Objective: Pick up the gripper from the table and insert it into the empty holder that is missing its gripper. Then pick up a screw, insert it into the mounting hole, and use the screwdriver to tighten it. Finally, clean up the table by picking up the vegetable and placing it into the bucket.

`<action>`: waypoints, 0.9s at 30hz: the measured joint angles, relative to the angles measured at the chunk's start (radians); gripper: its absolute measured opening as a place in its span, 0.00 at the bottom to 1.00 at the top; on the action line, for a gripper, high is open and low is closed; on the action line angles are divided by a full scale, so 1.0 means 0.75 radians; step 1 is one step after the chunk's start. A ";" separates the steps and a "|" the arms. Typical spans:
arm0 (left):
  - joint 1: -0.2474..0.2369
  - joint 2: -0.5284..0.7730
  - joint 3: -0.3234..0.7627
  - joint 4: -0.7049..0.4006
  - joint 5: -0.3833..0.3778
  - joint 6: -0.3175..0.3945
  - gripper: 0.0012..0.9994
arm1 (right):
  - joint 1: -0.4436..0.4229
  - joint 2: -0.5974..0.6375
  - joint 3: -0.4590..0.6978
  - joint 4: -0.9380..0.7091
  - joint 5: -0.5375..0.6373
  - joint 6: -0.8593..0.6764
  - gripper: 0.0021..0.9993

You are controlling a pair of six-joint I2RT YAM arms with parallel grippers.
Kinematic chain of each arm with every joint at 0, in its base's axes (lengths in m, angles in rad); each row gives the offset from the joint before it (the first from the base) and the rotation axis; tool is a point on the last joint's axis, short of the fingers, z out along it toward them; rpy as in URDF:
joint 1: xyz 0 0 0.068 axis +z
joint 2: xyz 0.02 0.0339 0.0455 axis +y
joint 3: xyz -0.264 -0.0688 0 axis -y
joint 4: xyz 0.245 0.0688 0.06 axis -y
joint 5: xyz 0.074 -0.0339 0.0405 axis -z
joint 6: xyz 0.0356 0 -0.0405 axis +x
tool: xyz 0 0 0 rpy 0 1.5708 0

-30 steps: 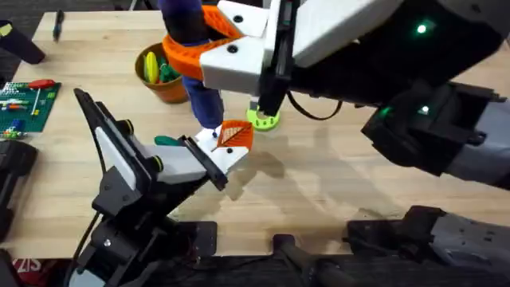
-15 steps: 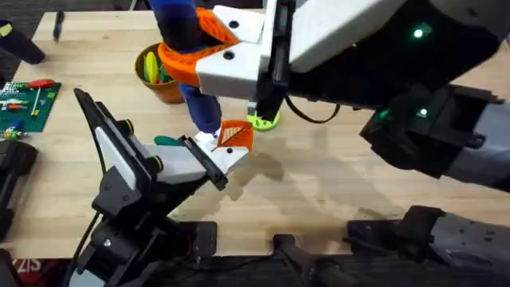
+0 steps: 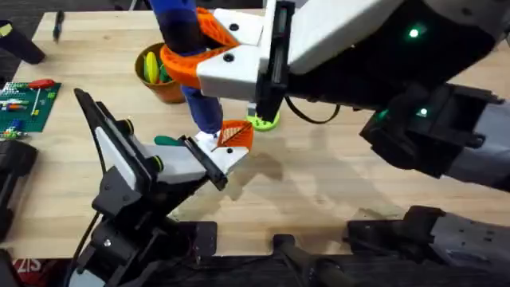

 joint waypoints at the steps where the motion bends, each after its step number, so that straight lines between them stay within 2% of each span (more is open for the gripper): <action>1: 0.000 0.000 0.000 0.000 0.000 0.000 0.01 | 0.000 0.000 0.000 0.000 0.000 -0.005 0.03; 27: -0.001 0.000 0.000 0.001 0.005 0.000 0.01 | 0.000 0.000 -0.001 -0.008 0.000 -0.026 0.03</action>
